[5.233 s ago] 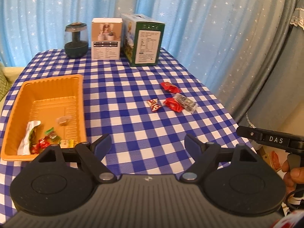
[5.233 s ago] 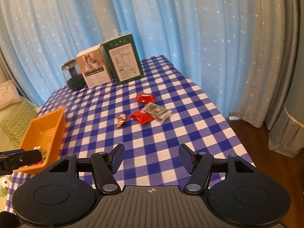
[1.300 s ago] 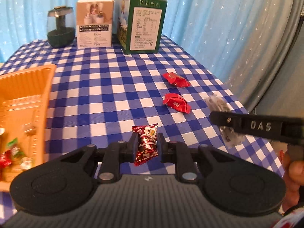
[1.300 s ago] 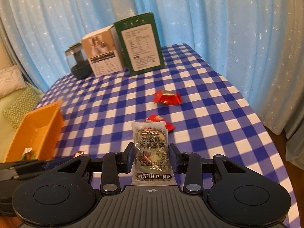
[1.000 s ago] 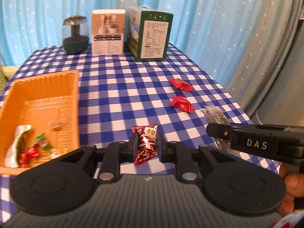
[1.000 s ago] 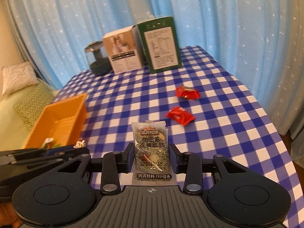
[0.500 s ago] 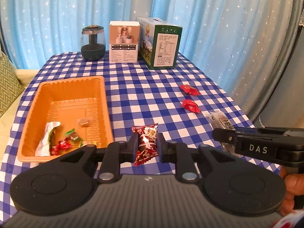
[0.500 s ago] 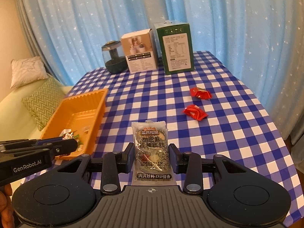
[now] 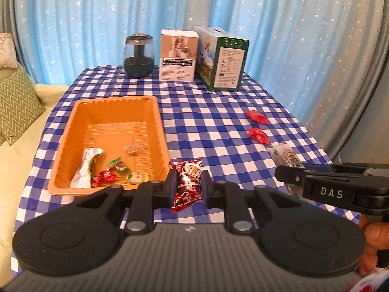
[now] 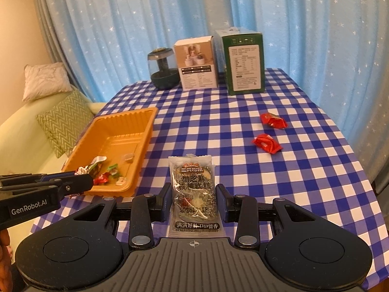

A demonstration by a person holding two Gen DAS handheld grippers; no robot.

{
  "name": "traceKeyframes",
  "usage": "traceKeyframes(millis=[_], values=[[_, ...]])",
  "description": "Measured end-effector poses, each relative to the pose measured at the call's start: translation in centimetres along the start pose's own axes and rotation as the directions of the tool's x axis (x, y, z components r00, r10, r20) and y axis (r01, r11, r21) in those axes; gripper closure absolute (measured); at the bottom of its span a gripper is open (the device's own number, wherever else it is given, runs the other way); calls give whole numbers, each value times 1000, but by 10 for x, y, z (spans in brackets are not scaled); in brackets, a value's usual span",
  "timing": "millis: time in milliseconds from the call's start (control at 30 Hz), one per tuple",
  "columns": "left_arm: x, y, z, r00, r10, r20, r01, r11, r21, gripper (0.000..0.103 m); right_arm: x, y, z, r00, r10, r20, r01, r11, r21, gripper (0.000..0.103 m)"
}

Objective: Organize snacks
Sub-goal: 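Carry both snacks over the orange tray and open both tools to release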

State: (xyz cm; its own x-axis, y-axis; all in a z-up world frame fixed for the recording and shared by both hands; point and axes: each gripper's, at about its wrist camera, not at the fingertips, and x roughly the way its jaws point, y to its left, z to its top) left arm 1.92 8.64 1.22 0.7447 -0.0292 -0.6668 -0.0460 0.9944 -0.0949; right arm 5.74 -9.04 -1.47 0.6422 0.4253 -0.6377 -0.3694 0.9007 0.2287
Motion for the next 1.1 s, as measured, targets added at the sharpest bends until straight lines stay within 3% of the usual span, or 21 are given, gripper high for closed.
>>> traceKeyframes(millis=[1100], values=[[-1,86,0,993,114,-17,-115,989,-91,85,58,72,14,990,128,-65,-134,986,-96,65]])
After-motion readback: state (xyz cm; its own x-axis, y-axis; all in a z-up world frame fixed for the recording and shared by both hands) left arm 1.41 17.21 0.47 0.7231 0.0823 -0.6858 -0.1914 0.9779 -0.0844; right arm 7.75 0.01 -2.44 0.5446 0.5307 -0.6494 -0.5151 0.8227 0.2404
